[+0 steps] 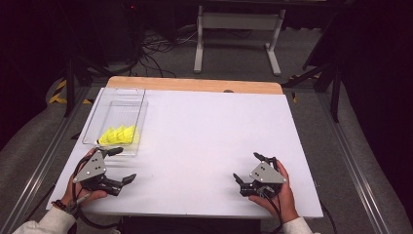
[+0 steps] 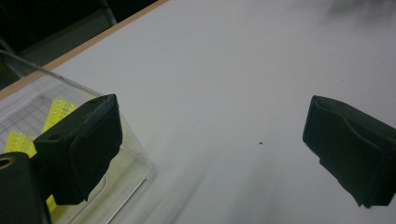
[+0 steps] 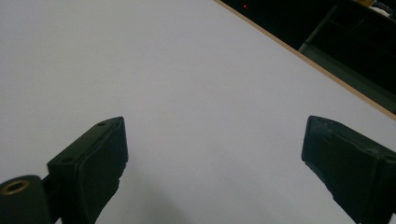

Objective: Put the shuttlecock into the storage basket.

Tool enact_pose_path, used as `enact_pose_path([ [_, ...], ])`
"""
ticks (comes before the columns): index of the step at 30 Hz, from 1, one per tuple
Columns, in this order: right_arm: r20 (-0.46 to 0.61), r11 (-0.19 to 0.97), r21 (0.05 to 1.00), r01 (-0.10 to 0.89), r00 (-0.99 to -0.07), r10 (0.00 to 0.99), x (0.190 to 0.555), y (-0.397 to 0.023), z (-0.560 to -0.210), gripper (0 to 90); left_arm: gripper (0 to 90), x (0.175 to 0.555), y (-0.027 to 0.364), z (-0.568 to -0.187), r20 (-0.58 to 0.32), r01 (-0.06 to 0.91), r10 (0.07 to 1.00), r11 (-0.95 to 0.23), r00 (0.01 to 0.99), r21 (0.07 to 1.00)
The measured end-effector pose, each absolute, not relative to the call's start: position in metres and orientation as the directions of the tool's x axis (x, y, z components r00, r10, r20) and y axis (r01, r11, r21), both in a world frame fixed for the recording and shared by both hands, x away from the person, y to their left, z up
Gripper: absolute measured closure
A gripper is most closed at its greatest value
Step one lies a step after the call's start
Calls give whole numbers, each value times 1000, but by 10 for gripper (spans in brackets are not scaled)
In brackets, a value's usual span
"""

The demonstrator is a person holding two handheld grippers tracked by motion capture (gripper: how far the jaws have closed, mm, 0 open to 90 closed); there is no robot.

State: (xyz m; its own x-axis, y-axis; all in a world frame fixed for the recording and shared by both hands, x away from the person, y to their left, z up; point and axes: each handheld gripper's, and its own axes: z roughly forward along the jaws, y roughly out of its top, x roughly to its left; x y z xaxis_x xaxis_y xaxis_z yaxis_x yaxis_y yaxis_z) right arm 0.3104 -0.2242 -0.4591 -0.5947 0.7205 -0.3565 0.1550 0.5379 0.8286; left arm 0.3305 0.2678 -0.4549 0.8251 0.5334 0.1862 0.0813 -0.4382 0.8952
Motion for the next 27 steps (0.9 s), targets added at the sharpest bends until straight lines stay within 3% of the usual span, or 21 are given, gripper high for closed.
enact_pose_path([
  [27, -402, 562, 816, 138, -564, 721, 309, -221, -458, 96, 55, 335, 266, -456, 176, 89, 524, -442, 834, 893],
])
